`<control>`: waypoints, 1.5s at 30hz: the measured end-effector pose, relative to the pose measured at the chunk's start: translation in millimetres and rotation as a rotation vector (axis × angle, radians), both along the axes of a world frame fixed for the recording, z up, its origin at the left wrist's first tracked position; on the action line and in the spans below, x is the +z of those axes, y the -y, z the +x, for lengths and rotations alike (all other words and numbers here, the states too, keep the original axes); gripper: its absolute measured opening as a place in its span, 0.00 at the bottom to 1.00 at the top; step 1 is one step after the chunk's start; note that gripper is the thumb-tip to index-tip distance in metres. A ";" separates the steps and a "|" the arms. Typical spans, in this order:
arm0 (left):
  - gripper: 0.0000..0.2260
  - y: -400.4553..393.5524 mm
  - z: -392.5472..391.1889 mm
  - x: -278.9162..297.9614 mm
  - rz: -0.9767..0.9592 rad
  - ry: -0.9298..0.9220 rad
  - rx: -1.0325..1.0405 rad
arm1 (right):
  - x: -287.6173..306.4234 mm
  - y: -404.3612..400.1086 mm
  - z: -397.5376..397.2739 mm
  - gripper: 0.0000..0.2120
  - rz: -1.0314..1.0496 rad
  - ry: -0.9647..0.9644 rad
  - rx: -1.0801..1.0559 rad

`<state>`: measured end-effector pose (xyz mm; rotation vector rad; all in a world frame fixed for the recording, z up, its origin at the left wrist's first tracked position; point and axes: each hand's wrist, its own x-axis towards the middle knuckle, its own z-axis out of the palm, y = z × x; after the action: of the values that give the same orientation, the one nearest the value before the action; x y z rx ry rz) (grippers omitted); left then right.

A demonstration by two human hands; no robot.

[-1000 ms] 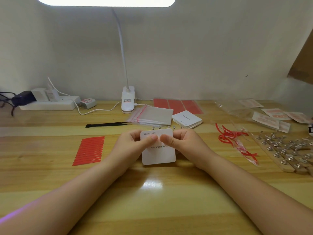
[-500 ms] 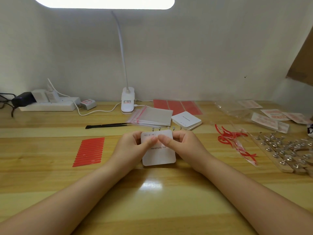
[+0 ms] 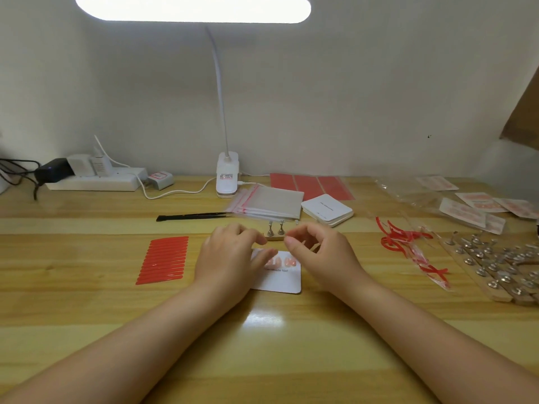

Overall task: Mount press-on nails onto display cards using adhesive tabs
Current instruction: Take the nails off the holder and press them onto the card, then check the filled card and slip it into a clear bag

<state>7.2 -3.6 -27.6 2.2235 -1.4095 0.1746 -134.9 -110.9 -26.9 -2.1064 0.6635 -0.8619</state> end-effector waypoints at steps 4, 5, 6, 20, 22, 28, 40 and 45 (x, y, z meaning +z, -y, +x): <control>0.11 -5.2 2.5 8.9 -0.071 -0.022 0.015 | 0.4 -3.5 -1.4 0.22 -0.181 -0.221 0.178; 0.10 -6.9 5.5 13.3 -0.087 -0.026 0.024 | 1.0 -3.6 -1.4 0.28 -0.240 -0.297 0.210; 0.10 -8.1 9.8 19.3 -0.096 -0.034 0.037 | 1.6 -3.2 -1.4 0.33 -0.285 -0.356 0.231; 0.09 -99.8 176.2 48.0 -0.005 0.047 0.526 | 20.2 -23.5 16.2 0.15 -0.419 -0.240 0.082; 0.06 -125.9 211.4 42.9 -0.098 0.005 0.633 | 21.7 -33.3 27.6 0.10 -0.474 -0.234 0.100; 0.15 -202.6 319.8 20.7 0.041 -0.101 0.997 | 13.7 -64.4 76.3 0.10 -0.606 -0.184 0.097; 0.24 -232.7 387.4 -9.4 0.271 -0.139 0.968 | -6.2 -67.3 94.6 0.12 -0.739 -0.072 0.136; 0.26 -229.4 391.2 -9.3 0.307 -0.134 0.990 | -7.1 -66.9 96.1 0.14 -0.733 -0.064 0.128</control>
<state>398.4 225.8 -36.8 2.9361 -0.1650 0.1327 -38.8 -44.0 -34.0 -2.7952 0.2438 -1.0758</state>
